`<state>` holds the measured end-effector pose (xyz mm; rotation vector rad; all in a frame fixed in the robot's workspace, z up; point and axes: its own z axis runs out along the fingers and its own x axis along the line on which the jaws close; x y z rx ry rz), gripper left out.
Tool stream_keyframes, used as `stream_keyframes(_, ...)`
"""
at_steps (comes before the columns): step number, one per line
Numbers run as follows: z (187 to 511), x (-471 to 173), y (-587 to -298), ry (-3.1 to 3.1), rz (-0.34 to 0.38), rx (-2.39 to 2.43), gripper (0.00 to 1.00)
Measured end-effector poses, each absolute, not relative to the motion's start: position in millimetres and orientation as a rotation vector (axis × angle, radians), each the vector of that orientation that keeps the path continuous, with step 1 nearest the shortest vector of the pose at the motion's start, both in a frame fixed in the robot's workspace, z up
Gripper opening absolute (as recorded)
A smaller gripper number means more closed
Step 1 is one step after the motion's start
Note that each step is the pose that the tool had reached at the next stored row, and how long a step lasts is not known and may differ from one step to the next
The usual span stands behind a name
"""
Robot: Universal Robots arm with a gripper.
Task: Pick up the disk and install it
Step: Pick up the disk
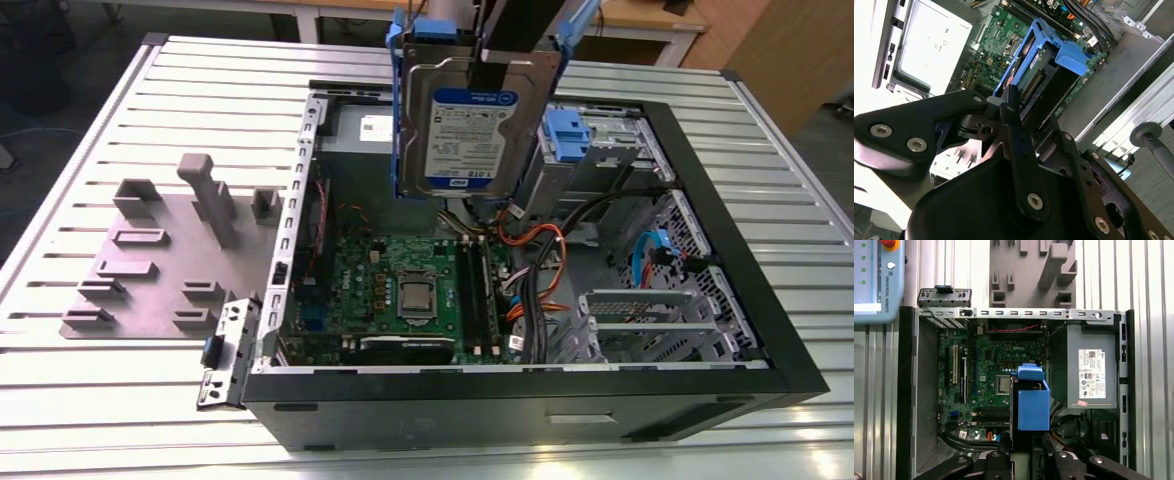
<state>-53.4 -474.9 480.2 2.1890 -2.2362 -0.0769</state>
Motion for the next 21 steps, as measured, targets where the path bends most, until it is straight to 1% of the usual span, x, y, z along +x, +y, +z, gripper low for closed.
stream_keyframes(5,480.1,-53.4,-481.3,-2.236,-0.077,2.189,0.35)
stream_keyframes(21,480.2,-53.4,-487.1,-2.236,-0.077,2.189,0.35)
